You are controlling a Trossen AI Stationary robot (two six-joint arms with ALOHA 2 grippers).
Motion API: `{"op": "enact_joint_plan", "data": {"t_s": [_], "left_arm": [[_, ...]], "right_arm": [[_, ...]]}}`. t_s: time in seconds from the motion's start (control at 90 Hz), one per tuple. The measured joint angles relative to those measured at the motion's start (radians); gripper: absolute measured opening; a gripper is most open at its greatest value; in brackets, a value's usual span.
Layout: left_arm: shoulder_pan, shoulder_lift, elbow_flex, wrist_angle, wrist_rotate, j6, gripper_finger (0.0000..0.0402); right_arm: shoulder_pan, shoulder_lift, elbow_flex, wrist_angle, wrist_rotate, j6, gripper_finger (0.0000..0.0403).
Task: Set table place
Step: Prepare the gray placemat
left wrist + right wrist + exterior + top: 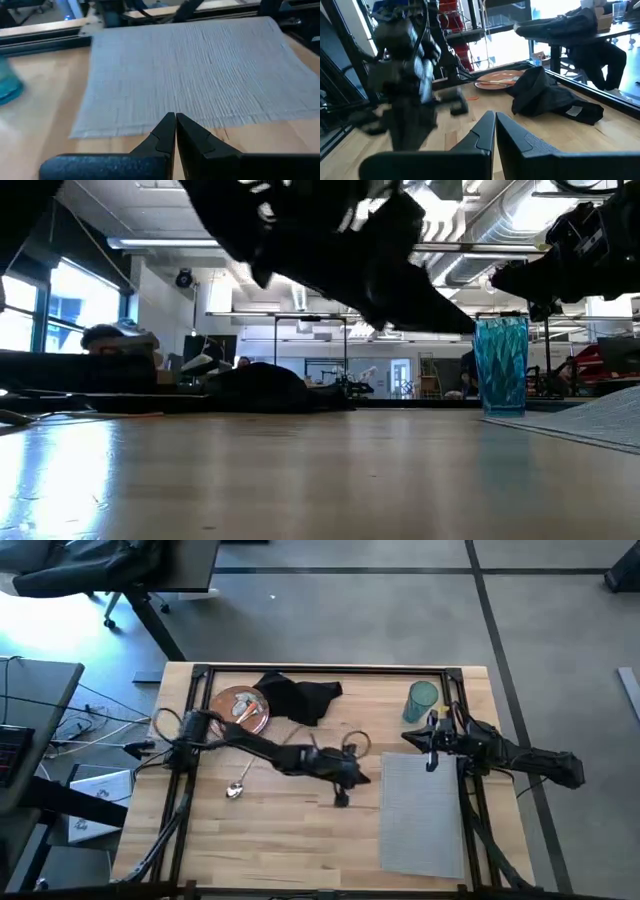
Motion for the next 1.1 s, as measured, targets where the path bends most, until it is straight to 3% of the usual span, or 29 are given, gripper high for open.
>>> {"op": "enact_joint_plan", "data": {"t_s": [0.089,0.344,0.644,0.878,1.1], "left_arm": [[0.002,0.080,0.083,0.001,0.022,0.002,0.0000],[0.009,0.234,0.258,-0.095,0.040,0.017,0.0000],[0.023,0.255,0.294,-0.256,0.043,0.018,0.0000],[0.006,0.167,0.293,-0.595,0.005,0.056,0.0000],[-0.013,0.081,0.281,-0.977,-0.028,0.085,0.0000]], "right_arm": [[0.000,0.000,0.000,0.000,0.000,0.027,0.0000],[0.000,0.000,0.000,0.000,-0.006,0.382,0.0000],[0.000,0.000,0.000,0.000,-0.005,0.401,0.0000],[0.016,0.017,0.002,0.003,-0.051,0.402,0.0000],[0.091,0.168,0.040,0.000,-0.028,0.334,0.0000]]}}
